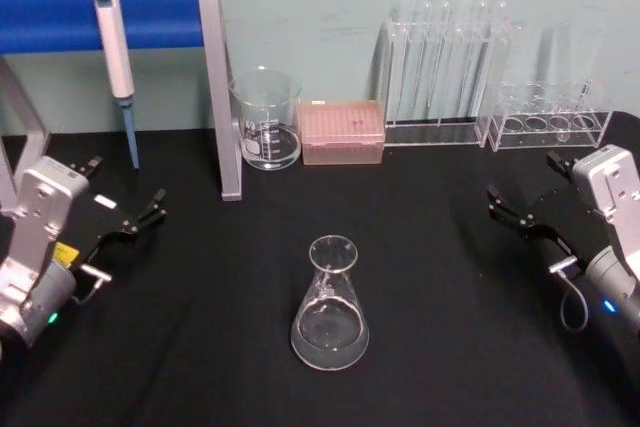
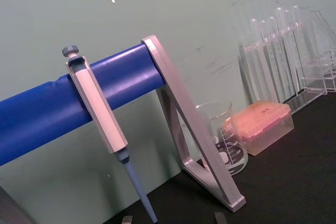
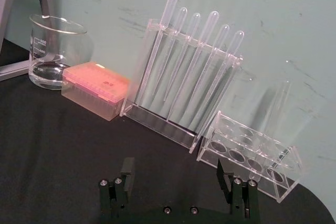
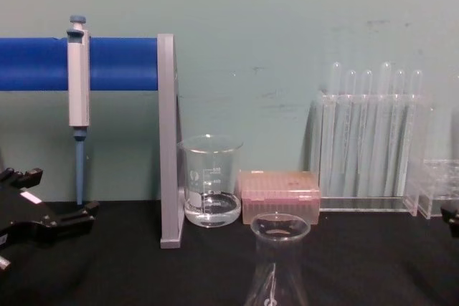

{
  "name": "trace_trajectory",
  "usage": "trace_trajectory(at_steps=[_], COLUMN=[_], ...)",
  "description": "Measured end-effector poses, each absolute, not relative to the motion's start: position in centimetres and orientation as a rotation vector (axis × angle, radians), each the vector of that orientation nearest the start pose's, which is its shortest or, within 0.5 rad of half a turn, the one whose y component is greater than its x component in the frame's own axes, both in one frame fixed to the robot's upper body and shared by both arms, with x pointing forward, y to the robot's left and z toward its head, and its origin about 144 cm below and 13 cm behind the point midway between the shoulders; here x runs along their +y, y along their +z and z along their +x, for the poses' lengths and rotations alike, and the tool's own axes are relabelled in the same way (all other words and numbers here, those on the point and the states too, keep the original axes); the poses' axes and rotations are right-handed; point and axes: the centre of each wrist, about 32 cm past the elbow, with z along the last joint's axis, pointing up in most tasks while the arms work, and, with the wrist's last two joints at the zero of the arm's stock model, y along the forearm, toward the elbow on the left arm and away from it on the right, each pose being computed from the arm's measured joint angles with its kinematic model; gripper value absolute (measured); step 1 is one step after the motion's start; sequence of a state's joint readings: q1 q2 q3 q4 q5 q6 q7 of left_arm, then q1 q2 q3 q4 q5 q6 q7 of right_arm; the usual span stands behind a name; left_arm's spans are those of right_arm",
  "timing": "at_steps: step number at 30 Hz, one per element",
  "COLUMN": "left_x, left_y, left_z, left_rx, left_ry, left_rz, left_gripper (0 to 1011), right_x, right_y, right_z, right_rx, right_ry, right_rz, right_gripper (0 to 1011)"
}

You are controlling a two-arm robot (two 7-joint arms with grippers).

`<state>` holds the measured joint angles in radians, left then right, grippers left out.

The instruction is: Grasp the erlenmeyer flask with one hand, shake it three times, then place it back.

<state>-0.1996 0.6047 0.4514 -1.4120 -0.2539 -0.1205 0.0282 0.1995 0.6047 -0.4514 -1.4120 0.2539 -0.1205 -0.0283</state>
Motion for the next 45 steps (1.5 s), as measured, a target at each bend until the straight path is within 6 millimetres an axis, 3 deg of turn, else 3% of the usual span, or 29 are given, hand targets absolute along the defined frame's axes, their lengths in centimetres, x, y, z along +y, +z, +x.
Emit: trace_trajectory(at_steps=[23,45], left_x=[31.0,31.0], left_y=[114.0,114.0], left_z=[48.9,48.9], left_rx=[-0.285,-0.285], left_ry=[1.248,1.248], left_rz=[0.304,0.305], left_gripper=[1001,1001], right_x=[-31.1,-33.9], right_y=[114.1,114.9], right_z=[48.9,47.4], right_rx=[-0.286,-0.264], right_ry=[-1.252,-1.228], right_rz=[-0.304,-0.301], right_gripper=[1000,1000])
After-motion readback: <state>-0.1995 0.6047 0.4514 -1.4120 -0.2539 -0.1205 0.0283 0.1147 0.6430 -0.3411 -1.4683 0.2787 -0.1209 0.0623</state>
